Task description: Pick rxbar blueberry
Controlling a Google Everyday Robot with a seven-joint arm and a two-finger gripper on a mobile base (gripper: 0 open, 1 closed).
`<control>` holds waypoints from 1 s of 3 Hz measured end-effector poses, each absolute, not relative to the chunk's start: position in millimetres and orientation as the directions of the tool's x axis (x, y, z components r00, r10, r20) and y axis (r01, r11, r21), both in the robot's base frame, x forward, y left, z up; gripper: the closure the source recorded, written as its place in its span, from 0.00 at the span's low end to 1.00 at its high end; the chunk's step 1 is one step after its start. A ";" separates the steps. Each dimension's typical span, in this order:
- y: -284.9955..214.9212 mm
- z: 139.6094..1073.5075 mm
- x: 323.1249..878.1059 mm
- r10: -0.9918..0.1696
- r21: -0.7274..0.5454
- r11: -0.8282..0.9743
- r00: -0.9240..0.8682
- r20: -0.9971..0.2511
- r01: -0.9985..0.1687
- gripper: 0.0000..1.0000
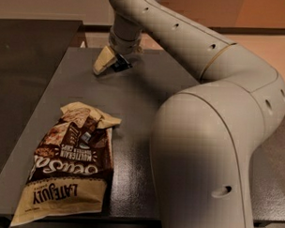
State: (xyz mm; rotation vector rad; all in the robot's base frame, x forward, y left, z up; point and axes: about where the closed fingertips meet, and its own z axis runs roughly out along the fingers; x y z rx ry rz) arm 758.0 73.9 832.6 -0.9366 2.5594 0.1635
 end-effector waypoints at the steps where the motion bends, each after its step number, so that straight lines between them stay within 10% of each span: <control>1: 72.9 826.2 759.4 -0.590 -0.019 0.770 -0.701 -0.399 -0.637 0.17; 3: 67.7 824.8 760.1 -0.588 -0.015 0.774 -0.711 -0.384 -0.632 0.64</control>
Offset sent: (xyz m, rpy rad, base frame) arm 0.0035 -0.0151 -0.0105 -0.0147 0.0419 -0.0234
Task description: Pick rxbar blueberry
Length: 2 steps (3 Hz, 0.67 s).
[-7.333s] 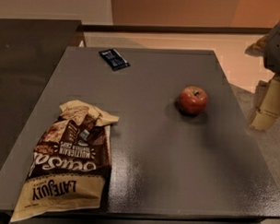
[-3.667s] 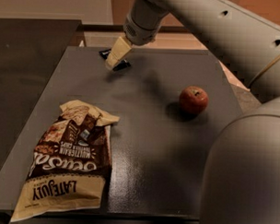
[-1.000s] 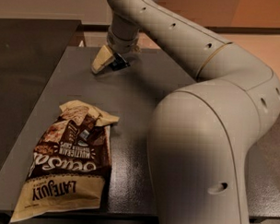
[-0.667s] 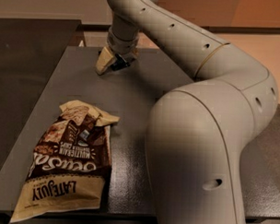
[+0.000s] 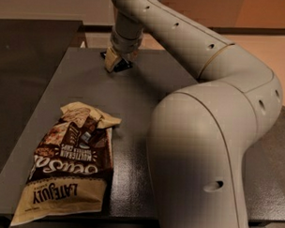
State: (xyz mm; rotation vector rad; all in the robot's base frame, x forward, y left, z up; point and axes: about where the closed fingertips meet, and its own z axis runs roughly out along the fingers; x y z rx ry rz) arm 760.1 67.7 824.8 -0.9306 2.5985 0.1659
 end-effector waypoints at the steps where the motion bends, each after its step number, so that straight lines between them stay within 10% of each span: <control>1: 67.7 833.2 760.0 -0.588 -0.015 0.774 -0.711 -0.385 -0.633 0.87; 2: 67.7 834.5 760.0 -0.588 -0.015 0.774 -0.711 -0.385 -0.633 1.00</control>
Offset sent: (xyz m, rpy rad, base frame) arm 0.0117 -0.0327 0.0430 0.1110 -0.1012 -0.0234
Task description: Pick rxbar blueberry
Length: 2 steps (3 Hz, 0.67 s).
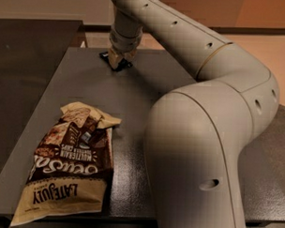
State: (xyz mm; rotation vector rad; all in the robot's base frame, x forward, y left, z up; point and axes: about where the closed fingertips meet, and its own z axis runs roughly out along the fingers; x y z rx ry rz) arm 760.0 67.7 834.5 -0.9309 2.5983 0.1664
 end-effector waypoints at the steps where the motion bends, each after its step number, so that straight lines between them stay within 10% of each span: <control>1: 55.0 855.4 760.3 -0.579 -0.012 0.762 -0.673 -0.460 -0.648 1.00; 2: 43.2 884.5 752.1 -0.580 -0.017 0.731 -0.608 -0.541 -0.682 1.00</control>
Offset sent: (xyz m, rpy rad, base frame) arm -0.0228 -0.0446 0.0962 0.1948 -0.2407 0.1297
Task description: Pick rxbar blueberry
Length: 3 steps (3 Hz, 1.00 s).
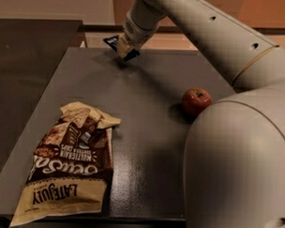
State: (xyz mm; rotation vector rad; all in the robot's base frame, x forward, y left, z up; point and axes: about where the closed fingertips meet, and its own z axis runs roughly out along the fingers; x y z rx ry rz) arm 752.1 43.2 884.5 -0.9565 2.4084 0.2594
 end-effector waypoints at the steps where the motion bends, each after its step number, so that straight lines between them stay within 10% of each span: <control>1: 36.6 915.3 741.2 -0.593 -0.028 0.683 -0.533 -0.604 -0.729 1.00; 3: 39.9 971.3 724.1 -0.653 -0.091 0.536 -0.344 -0.674 -0.839 1.00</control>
Offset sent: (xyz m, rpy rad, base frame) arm -0.0348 -0.0111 0.1008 0.1071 -0.1892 0.2646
